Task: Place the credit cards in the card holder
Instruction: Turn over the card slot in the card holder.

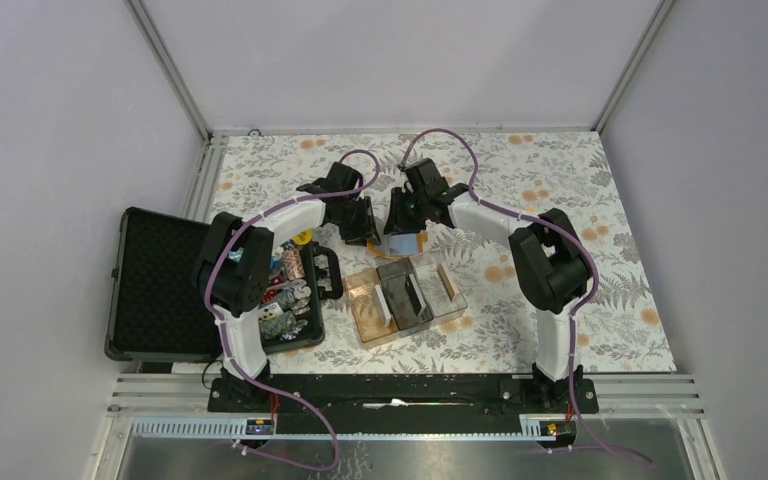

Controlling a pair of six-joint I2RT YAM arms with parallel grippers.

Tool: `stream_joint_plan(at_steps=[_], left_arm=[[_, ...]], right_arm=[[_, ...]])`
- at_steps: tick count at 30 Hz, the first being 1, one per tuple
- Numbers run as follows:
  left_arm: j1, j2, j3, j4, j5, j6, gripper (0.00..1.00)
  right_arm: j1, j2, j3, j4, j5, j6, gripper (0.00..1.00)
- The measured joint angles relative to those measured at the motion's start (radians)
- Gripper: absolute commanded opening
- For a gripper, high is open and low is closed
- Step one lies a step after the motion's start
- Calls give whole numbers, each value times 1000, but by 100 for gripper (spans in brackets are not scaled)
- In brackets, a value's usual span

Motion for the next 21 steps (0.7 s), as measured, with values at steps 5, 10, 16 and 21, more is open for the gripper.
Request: stream_joint_plan(at_steps=[5, 10, 16, 21], left_arm=[[11, -7, 0, -5, -1, 12, 42], [29, -61, -1, -16, -7, 23, 46], [35, -134, -3, 2, -10, 24, 52], [35, -139, -13, 25, 13, 19, 54]], right_arm=[[5, 0, 14, 0, 0, 2, 34], [6, 2, 23, -1, 0, 10, 37], [7, 16, 32, -1, 2, 21, 41], [9, 16, 32, -1, 10, 26, 44]])
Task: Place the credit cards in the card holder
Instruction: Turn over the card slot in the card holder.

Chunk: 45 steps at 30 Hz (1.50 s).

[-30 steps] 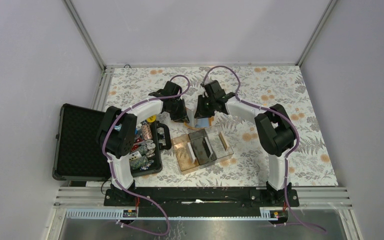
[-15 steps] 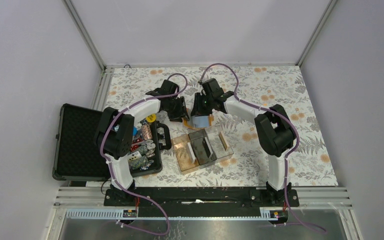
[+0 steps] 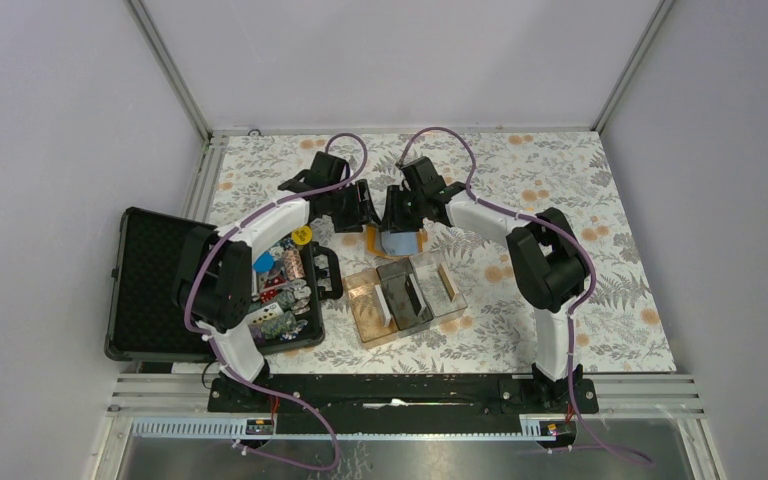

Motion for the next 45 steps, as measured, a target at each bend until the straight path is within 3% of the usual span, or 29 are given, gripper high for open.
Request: stream_joint_plan(at_steps=[5, 14, 23, 34, 45], left_arm=[[-1, 14, -12, 13, 31, -9, 54], [-5, 53, -12, 37, 37, -25, 37], [-23, 91, -12, 12, 36, -26, 37], [-35, 93, -12, 14, 37, -26, 36], [-39, 94, -12, 13, 17, -26, 37]], right_arm=[[0, 0, 0, 0, 2, 4, 48], [1, 0, -2, -16, 28, 5, 52], [1, 0, -6, 1, 48, 8, 54], [1, 0, -14, 18, 59, 13, 46], [2, -1, -31, -30, 222, -9, 44]])
